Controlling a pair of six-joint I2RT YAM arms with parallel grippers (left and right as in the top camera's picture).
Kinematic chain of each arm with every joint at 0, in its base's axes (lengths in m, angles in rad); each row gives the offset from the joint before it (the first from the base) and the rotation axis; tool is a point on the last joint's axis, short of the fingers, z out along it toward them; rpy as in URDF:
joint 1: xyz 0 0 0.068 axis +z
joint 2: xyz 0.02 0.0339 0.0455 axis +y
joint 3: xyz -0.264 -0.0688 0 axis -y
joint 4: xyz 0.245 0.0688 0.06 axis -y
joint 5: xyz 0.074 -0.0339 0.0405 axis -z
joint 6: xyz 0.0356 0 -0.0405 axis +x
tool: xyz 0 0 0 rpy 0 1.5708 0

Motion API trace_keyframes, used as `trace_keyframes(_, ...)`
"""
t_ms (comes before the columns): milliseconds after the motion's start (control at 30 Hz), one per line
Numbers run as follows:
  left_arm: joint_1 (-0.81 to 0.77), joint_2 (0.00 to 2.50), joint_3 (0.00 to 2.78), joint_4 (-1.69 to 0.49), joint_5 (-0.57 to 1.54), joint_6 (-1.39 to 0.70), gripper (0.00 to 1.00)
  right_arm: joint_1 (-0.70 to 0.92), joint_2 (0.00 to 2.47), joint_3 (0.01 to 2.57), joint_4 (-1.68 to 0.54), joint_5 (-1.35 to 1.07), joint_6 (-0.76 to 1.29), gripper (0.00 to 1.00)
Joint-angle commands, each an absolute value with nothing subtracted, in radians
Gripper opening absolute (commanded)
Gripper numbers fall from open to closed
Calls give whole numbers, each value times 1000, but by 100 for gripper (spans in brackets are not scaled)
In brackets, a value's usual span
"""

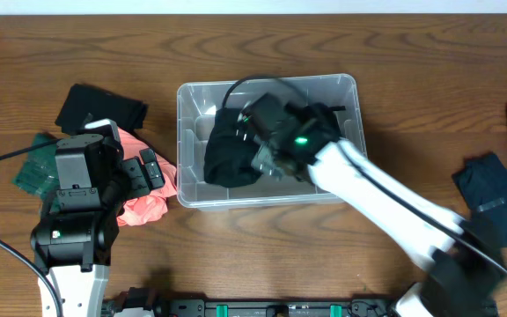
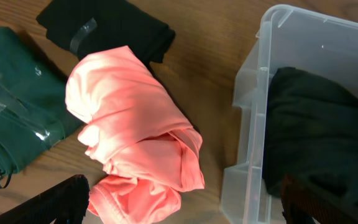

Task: Pack container
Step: 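Carry the black garment into the bin and release it, then grasp the dark teal shirt with the right gripper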

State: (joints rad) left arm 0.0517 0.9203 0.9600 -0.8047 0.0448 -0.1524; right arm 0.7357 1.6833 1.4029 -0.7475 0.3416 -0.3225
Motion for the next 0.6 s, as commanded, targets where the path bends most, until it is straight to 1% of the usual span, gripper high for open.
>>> trace_keyframes(0, 57, 920, 979, -806, 33, -136, 98, 632, 1462, 1462, -717, 498, -264, 99)
trace_keyframes(67, 57, 920, 979, -805, 33, -136, 98, 524, 1399, 1462, -740, 497, -216, 99)
trace_keyframes(133, 57, 920, 979, -806, 33, -136, 98, 395, 1364, 1462, -811, 497, -151, 99)
trace_keyframes(267, 57, 920, 979, -806, 33, -140, 98, 122, 1365, 1446, -1013, 496, -24, 99)
trace_keyframes(333, 57, 920, 979, -806, 33, -144, 98, -2, 1383, 1403, -1057, 489, -20, 99)
trace_keyframes(467, 57, 920, 979, -803, 33, -144, 98, -202, 1444, 1252, -1018, 489, -67, 99)
trace_keyframes(567, 57, 920, 979, -803, 33, -144, 98, -299, 1504, 1152, -941, 494, -76, 99)
